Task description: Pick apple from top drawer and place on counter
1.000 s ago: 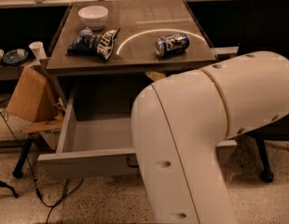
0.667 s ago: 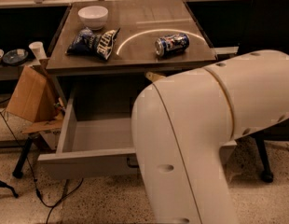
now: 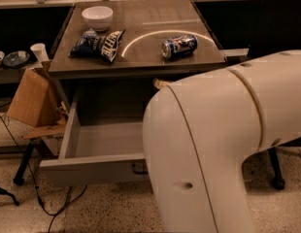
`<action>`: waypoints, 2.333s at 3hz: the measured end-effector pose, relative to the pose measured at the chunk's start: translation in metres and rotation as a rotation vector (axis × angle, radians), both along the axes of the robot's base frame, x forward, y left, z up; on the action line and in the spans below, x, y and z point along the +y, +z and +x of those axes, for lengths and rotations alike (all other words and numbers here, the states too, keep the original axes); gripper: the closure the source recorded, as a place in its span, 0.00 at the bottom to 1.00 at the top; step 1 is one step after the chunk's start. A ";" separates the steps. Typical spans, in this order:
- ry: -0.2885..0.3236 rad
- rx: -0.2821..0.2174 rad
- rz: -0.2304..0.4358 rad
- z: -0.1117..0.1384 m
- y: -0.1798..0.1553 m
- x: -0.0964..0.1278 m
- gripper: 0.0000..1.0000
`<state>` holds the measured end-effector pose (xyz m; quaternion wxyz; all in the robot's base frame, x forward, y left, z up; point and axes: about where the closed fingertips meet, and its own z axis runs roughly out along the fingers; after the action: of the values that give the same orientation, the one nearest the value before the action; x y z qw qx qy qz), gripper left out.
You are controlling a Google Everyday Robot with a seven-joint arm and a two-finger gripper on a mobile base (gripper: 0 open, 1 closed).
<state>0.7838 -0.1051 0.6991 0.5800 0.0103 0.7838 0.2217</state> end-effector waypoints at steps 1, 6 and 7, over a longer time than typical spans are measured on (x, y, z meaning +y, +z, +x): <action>0.013 0.042 -0.042 -0.023 -0.009 -0.011 0.00; 0.084 0.084 -0.208 -0.070 -0.012 -0.039 0.00; 0.143 0.072 -0.216 -0.070 -0.019 -0.033 0.00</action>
Offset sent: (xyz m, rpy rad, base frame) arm -0.0639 -0.0385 -0.0230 -0.1297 0.1191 0.0572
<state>0.7140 -0.1382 0.6797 0.5318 -0.1002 0.8222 0.1764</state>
